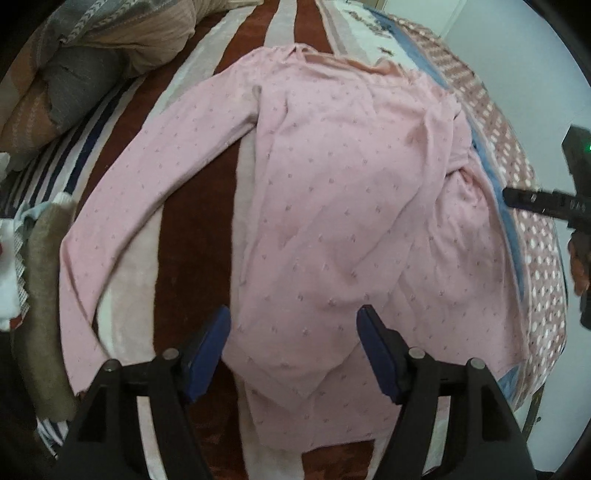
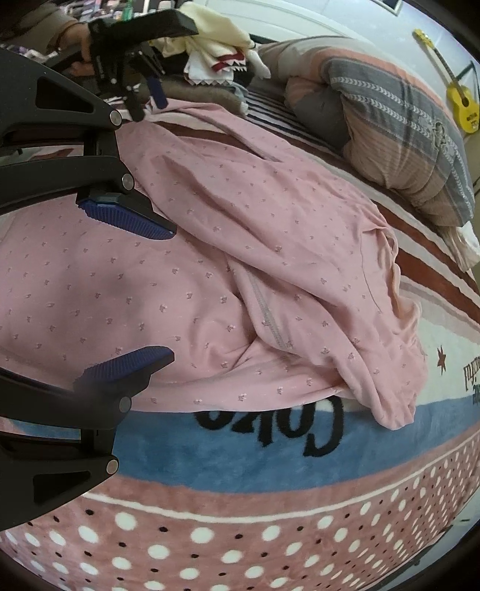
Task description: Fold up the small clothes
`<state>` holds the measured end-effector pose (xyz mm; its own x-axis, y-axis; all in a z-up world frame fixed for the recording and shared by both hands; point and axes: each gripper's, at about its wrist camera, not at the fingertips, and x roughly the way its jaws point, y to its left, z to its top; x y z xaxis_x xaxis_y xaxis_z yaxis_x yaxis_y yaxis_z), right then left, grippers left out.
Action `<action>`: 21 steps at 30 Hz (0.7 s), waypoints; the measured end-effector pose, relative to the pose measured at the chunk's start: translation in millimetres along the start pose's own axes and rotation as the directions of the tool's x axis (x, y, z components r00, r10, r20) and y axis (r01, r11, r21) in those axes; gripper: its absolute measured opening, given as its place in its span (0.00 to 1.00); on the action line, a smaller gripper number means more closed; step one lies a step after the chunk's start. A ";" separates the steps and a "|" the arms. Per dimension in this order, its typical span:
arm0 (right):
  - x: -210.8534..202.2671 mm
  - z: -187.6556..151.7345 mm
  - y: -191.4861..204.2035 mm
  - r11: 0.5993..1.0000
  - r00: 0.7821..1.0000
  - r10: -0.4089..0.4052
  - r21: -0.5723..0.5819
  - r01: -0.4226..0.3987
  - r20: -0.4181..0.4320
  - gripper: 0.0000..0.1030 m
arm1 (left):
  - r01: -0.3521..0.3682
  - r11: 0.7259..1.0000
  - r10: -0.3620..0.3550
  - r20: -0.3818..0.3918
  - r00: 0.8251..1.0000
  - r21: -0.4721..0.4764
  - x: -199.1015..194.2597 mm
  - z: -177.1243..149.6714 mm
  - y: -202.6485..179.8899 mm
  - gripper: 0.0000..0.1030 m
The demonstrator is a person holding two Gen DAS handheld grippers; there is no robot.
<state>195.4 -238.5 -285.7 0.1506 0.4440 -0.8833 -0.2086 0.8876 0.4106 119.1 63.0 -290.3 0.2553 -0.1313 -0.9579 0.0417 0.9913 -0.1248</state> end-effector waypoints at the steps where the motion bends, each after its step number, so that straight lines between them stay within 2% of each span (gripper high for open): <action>1: 0.3 0.3 0.5 1.000 1.000 0.000 -0.004 0.000 0.004 0.55 | 0.020 1.000 -0.020 0.012 1.000 0.000 0.0 5.4 -1.2 0.65; 2: 0.7 1.5 1.3 1.000 1.000 0.004 -0.008 -0.004 0.008 0.53 | 0.047 0.999 -0.047 0.024 0.999 0.001 1.0 13.0 -3.6 0.65; 5: 2.3 8.7 5.4 0.999 1.000 0.000 -0.036 0.001 0.024 0.24 | 0.139 0.989 -0.142 0.072 0.987 0.042 6.3 45.7 -23.9 0.64; 6: 4.2 13.0 6.2 0.999 0.999 -0.023 -0.046 0.024 0.026 0.23 | 0.154 0.986 -0.158 0.077 0.984 0.060 9.4 53.7 -31.6 0.64; 10: 10.0 28.1 -3.7 1.000 0.999 -0.012 -0.020 0.012 0.037 0.24 | 0.211 0.969 -0.220 0.061 0.973 0.127 34.7 75.5 -61.5 0.64; 11: 12.1 32.3 -7.5 1.000 0.999 -0.004 -0.009 0.005 0.039 0.27 | 0.227 0.965 -0.234 0.040 0.971 0.128 43.5 76.1 -65.7 0.64; 14: 23.1 45.1 -20.2 0.999 0.999 0.027 0.030 -0.028 0.032 0.48 | 0.219 0.964 -0.220 -0.005 0.975 0.151 63.5 69.9 -73.1 0.64; 17: 35.6 54.4 -25.7 0.998 0.999 0.041 0.040 -0.042 0.028 0.48 | 0.150 0.974 -0.147 -0.031 0.989 0.172 77.2 64.6 -78.1 0.64; 20: 43.0 59.5 -28.0 0.998 0.999 0.035 0.053 -0.037 0.037 0.48 | 0.135 0.982 -0.132 -0.032 0.991 0.129 81.5 58.8 -64.6 0.62; 21: 45.6 61.1 -29.1 0.997 0.998 0.051 0.062 -0.054 0.038 0.41 | 0.131 0.985 -0.128 -0.032 0.991 0.113 82.4 56.9 -59.4 0.51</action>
<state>267.4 -236.6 -324.0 0.1759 0.4932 -0.8519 -0.1564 0.8684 0.4705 192.7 -7.2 -347.1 0.2169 -0.2570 -0.9417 0.1835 0.9583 -0.2193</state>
